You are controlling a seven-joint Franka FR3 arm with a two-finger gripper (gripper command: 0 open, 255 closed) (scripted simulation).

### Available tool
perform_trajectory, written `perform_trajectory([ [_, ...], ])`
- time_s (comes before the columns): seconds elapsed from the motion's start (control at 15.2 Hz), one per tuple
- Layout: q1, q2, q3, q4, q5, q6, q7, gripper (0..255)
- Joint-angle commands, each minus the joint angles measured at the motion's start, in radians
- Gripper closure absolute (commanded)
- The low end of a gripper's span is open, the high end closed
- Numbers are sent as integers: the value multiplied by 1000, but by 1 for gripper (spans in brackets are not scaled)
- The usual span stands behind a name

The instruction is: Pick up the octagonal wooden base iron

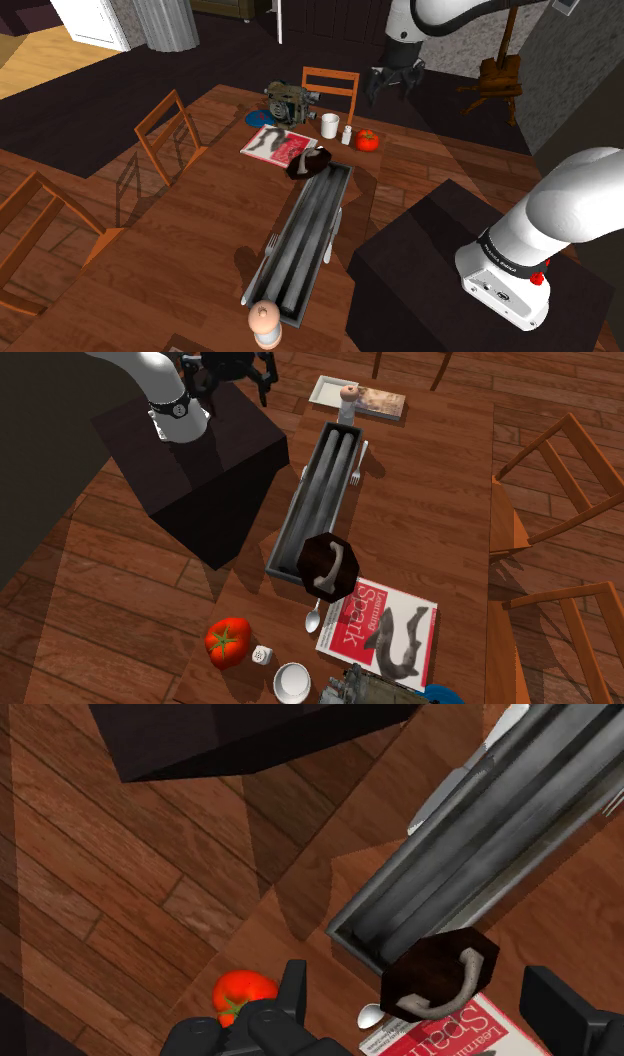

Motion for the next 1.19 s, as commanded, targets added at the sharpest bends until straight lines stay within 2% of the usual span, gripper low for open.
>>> perform_trajectory([
  [0.0, -9, 71, 28, 12, -5, 52, 65, 0],
  [0.26, -28, 229, 74, 64, -37, 139, 191, 0],
  [0.59, -41, 439, 107, 162, -110, 221, 358, 0],
  [1.12, -5, 778, 82, 390, -235, 279, 597, 0],
])
